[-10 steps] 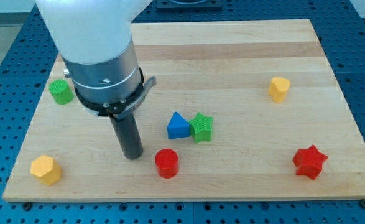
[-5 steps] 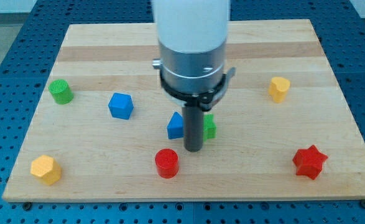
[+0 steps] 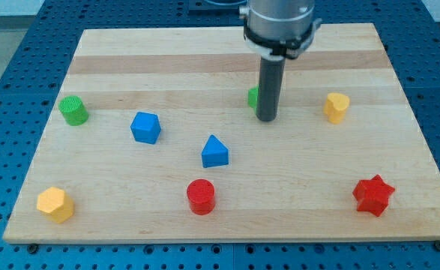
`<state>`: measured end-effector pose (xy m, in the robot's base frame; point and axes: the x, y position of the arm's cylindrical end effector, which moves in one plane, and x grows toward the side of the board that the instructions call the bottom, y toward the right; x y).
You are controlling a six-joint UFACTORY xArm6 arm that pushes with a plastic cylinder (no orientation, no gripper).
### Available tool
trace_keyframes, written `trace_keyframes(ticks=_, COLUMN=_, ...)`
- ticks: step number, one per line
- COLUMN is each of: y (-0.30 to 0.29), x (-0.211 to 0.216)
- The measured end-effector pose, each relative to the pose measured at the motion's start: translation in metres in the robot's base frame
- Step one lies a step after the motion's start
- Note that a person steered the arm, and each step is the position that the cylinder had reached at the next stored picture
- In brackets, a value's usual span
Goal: Place the green star diagonal to the heart
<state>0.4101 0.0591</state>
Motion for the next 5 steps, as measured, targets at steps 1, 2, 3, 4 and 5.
trace_keyframes(ticks=1, y=-0.005, x=-0.043)
trace_keyframes(ticks=2, y=-0.025, x=-0.072)
trace_keyframes(ticks=3, y=-0.035, x=-0.073)
trace_keyframes(ticks=4, y=-0.057, x=-0.082)
trace_keyframes(ticks=5, y=-0.063, x=-0.098)
